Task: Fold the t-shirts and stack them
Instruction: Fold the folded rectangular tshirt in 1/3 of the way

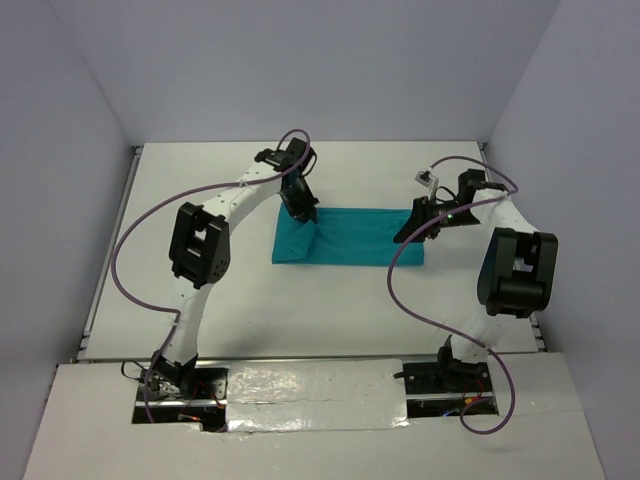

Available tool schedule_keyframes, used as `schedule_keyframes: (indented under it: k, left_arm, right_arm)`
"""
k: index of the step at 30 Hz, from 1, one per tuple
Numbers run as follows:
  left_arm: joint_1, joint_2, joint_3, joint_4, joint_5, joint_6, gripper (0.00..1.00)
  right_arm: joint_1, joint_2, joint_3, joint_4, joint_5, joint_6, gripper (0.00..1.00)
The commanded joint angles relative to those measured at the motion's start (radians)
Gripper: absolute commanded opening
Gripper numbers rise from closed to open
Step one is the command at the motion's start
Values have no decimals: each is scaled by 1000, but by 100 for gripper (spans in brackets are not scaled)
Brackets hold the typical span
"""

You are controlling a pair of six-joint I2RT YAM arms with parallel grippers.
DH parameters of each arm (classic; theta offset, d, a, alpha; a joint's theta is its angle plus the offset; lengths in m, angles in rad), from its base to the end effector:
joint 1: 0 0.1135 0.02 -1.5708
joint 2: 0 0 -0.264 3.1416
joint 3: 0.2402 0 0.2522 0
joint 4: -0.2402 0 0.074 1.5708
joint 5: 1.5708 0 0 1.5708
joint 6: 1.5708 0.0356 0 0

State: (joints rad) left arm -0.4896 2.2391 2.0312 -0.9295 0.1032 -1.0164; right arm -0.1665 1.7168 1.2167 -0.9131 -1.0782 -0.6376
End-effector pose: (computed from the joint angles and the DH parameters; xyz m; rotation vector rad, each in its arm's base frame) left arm 0.4233 -0.2297 0.2296 -0.7098 2.7566 -0.5358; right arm 0.3172 -0.0215 0.2202 -0.6464 2.2250 1.2026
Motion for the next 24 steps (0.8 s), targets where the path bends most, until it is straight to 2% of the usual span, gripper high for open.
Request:
schedule_keyframes:
  k: [1, 24]
  left_arm:
    - [-6, 22, 4, 14, -11, -34, 0]
    - [-10, 67, -48, 150, 15, -177, 0]
  right_arm:
    - [-7, -34, -11, 3, -26, -17, 58]
    - [-7, -29, -25, -3, -25, -37, 58]
